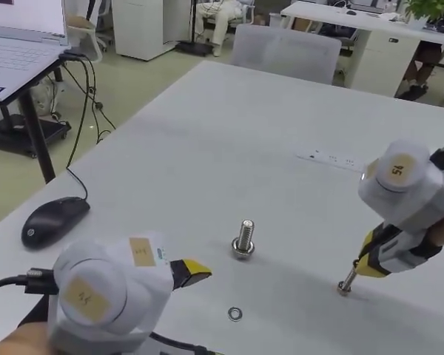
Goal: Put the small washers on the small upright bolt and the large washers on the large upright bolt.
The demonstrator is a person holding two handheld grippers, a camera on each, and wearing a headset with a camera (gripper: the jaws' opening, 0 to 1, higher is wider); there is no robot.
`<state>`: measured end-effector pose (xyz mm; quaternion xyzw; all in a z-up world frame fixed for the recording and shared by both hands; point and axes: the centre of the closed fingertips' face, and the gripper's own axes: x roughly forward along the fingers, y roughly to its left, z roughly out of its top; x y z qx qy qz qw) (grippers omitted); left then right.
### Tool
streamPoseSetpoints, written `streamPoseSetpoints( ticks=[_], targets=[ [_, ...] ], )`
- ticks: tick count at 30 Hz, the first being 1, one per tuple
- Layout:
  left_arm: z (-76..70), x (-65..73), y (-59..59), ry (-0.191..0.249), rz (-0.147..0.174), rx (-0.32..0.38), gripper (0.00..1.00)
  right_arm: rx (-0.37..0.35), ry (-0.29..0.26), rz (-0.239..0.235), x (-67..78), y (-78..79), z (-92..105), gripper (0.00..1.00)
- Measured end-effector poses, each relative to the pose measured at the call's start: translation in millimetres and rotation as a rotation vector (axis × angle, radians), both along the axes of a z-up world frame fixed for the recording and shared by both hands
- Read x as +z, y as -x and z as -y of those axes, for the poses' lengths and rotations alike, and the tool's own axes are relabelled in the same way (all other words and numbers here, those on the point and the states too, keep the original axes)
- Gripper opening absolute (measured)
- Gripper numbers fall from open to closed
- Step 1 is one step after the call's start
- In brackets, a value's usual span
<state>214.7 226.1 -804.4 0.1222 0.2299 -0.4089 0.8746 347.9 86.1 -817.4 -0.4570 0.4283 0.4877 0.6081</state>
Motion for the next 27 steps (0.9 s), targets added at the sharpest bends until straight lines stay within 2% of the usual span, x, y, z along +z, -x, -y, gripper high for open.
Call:
streamPoseSetpoints(
  ticks=[13, 17, 27],
  targets=[
    [-1.3, -0.3, 0.7, -0.003, -0.002, 0.007, 0.67, -0.003, 0.015, -0.022, -13.7, -0.5, 0.0, 0.13],
    [-1.4, -0.2, 1.0, -0.003, -0.003, 0.008, 0.67, -0.008, 0.023, -0.033, -22.2, -4.8, 1.6, 0.13],
    [-2.3, -0.5, 1.2, -0.004, -0.006, 0.013, 0.67, -0.001, 0.042, -0.052, -36.2, -1.7, 0.2, 0.13]
  ],
)
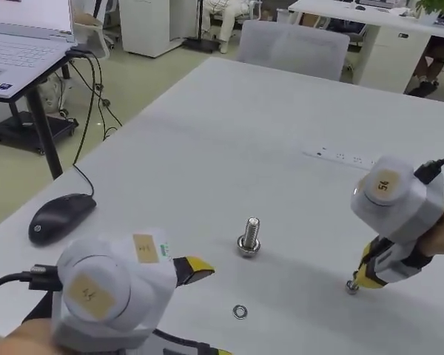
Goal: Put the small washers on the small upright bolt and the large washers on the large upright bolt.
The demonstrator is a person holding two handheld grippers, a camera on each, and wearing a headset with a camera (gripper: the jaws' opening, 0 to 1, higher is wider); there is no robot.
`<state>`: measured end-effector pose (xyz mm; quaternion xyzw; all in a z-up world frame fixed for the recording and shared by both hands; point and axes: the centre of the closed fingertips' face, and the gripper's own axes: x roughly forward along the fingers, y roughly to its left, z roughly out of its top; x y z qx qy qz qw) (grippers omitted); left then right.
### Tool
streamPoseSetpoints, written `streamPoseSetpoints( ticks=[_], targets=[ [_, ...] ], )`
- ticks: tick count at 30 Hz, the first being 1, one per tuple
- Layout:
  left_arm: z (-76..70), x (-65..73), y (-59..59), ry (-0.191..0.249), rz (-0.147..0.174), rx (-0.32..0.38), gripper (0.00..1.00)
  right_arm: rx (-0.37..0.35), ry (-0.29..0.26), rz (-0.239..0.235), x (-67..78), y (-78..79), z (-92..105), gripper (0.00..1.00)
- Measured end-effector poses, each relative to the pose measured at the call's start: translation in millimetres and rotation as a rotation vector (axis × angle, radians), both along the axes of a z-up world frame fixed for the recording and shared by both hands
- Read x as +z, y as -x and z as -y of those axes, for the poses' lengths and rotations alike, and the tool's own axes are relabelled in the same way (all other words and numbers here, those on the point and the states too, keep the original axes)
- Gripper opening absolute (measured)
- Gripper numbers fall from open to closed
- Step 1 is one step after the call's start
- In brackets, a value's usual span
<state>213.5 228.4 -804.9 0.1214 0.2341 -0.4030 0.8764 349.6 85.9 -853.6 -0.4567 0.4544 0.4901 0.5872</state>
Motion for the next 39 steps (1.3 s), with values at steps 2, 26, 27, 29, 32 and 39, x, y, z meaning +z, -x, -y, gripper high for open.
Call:
streamPoseSetpoints(
  ticks=[2, 26, 27, 29, 32, 39],
  targets=[
    [-0.3, -0.3, 0.0, -0.002, 0.0, 0.001, 0.67, 0.001, 0.003, -0.001, -2.5, -1.1, -0.3, 0.13],
    [-2.3, -1.6, 0.3, -0.004, -0.004, 0.006, 0.67, 0.035, 0.039, -0.001, -16.5, -2.3, -2.1, 0.17],
    [-2.3, -1.7, 0.3, -0.004, -0.005, 0.006, 0.67, 0.033, 0.041, -0.004, -16.9, -1.8, -1.6, 0.17],
    [-2.1, -1.7, 0.2, -0.004, -0.004, 0.005, 0.67, 0.037, 0.043, 0.001, -17.2, -2.5, -1.2, 0.17],
    [-1.9, -1.9, 0.2, -0.005, -0.005, 0.004, 0.67, 0.035, 0.048, -0.003, -18.4, -2.1, 0.0, 0.18],
    [-1.5, -1.7, 0.5, -0.005, -0.004, 0.003, 0.67, 0.031, 0.05, -0.009, -22.2, -1.2, 0.1, 0.17]
  ],
)
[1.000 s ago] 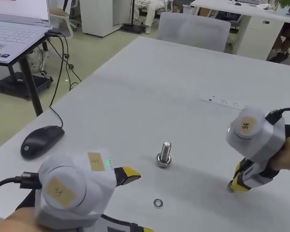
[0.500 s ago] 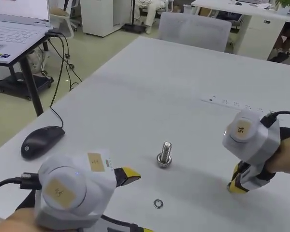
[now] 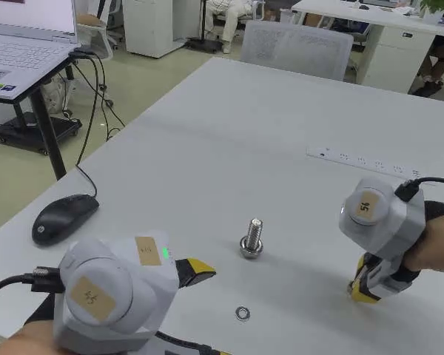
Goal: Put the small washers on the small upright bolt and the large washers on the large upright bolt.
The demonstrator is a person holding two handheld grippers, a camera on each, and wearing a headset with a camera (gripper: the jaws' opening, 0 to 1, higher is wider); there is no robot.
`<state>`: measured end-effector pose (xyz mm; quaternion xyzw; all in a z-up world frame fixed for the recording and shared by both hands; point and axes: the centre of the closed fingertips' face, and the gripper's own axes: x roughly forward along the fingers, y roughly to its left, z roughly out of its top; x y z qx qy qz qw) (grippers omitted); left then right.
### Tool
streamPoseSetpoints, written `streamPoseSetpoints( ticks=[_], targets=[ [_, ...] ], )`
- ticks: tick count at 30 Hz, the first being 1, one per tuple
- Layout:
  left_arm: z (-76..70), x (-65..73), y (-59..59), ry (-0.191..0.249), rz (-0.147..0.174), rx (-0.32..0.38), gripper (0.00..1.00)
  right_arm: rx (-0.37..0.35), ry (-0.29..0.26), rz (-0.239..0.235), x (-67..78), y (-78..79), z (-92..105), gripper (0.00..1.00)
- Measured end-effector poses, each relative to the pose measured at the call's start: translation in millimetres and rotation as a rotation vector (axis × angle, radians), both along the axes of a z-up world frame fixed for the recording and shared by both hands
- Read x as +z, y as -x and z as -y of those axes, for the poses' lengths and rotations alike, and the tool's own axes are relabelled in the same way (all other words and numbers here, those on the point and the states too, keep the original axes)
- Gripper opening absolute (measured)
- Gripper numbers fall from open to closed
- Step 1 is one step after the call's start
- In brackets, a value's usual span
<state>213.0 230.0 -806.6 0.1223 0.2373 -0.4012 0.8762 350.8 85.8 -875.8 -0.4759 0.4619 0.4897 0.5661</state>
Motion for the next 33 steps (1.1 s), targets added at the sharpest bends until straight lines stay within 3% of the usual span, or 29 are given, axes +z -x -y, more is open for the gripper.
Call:
streamPoseSetpoints(
  ticks=[5, 15, 23, 33],
  targets=[
    [0.0, 0.4, -0.3, 0.0, 0.002, 0.0, 0.67, -0.005, -0.003, 0.002, 2.8, -0.5, 0.8, 0.19],
    [0.8, 0.7, -1.5, -0.001, 0.004, -0.002, 0.67, 0.003, -0.043, 0.037, 26.7, -0.9, -6.6, 0.29],
    [0.7, 1.7, -2.4, 0.0, 0.008, -0.001, 0.66, 0.023, -0.071, 0.07, 46.5, 2.6, -13.7, 0.3],
    [0.1, 3.2, -2.7, 0.002, 0.016, 0.002, 0.66, 0.096, -0.117, 0.08, 63.9, 21.0, -44.6, 0.31]
  ],
)
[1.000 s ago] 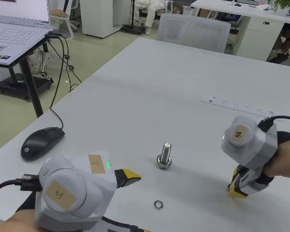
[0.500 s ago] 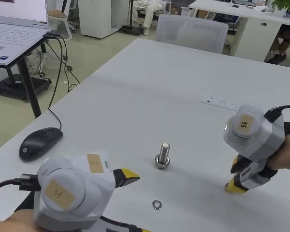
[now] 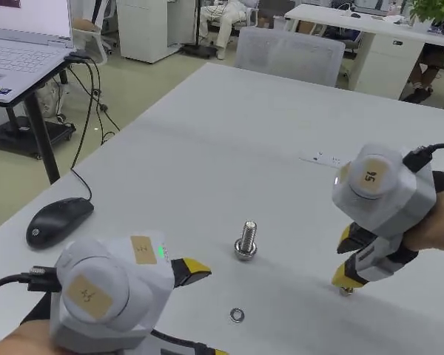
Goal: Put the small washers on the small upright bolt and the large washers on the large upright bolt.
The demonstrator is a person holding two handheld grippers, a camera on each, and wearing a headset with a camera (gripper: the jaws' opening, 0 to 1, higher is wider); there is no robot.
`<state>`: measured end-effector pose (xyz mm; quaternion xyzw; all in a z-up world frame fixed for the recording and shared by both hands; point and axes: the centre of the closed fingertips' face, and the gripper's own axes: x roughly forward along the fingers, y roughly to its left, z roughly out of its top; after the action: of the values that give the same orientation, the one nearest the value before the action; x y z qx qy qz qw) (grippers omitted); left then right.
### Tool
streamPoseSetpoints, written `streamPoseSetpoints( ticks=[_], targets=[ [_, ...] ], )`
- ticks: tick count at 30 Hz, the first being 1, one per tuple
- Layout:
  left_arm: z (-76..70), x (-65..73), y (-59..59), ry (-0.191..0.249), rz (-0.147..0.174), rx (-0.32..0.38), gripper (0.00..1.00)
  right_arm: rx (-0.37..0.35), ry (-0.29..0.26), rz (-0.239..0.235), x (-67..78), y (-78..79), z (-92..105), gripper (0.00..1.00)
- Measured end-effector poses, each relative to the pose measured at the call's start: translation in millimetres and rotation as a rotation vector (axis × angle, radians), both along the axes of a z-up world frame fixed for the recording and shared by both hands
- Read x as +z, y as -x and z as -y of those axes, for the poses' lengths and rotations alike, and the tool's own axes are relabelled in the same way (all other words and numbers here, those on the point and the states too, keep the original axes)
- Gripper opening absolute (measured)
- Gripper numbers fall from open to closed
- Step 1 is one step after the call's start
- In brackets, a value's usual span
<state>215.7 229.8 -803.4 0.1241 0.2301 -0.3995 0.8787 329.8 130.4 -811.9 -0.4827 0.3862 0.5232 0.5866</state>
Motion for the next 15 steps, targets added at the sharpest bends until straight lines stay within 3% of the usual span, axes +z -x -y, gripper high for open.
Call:
streamPoseSetpoints(
  ticks=[7, 15],
  targets=[
    [-0.4, 0.5, 0.1, 0.001, 0.004, 0.003, 0.66, 0.05, -0.008, -0.016, -1.7, 16.1, -21.9, 0.3],
    [-0.7, 0.3, 0.5, 0.002, 0.004, 0.005, 0.66, 0.124, -0.011, -0.062, -16.8, 42.7, -53.9, 0.3]
  ],
)
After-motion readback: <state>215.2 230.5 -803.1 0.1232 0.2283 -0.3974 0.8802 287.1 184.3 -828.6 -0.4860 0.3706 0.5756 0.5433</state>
